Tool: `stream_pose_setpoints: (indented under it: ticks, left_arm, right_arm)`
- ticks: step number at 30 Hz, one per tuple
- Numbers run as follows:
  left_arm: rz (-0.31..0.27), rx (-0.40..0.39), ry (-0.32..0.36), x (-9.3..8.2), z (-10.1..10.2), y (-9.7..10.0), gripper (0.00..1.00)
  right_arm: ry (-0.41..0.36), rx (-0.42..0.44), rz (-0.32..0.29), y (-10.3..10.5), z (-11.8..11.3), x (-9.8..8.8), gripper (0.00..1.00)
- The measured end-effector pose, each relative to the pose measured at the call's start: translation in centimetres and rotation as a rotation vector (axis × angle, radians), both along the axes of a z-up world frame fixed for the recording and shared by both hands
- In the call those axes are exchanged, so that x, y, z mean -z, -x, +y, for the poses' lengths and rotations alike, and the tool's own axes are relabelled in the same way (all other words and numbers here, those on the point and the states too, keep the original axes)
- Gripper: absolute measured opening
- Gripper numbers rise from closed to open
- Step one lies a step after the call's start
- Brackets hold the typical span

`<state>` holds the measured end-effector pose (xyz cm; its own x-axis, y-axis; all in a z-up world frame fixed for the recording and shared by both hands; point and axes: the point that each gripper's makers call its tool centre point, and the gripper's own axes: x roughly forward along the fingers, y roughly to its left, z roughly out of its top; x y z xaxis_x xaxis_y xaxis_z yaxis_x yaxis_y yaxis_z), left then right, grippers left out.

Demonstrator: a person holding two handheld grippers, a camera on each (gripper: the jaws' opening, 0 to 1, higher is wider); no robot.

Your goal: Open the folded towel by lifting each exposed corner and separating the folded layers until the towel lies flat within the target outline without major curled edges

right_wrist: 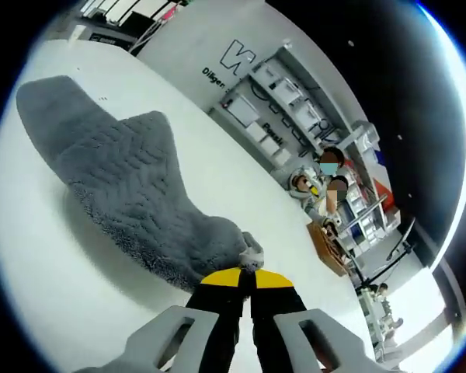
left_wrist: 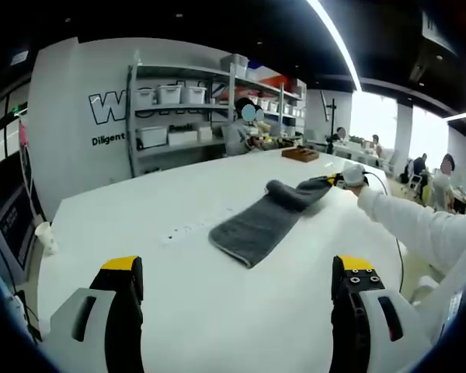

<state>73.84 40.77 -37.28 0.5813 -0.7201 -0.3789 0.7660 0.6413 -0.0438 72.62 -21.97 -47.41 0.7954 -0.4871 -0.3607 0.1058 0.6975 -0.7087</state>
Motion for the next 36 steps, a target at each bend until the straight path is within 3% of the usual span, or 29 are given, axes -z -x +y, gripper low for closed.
stream_pose_setpoints:
  ticks: [26, 36]
  left_arm:
    - [0.003, 0.002, -0.005, 0.3, -0.1, 0.1, 0.99]
    - [0.003, 0.001, -0.007, 0.2, -0.2, 0.1, 0.99]
  right_arm:
    - [0.001, 0.173, 0.029, 6.7, -6.0, 0.6, 0.00]
    - [-0.007, 0.202, 0.028, 7.8, -7.4, 0.8, 0.00]
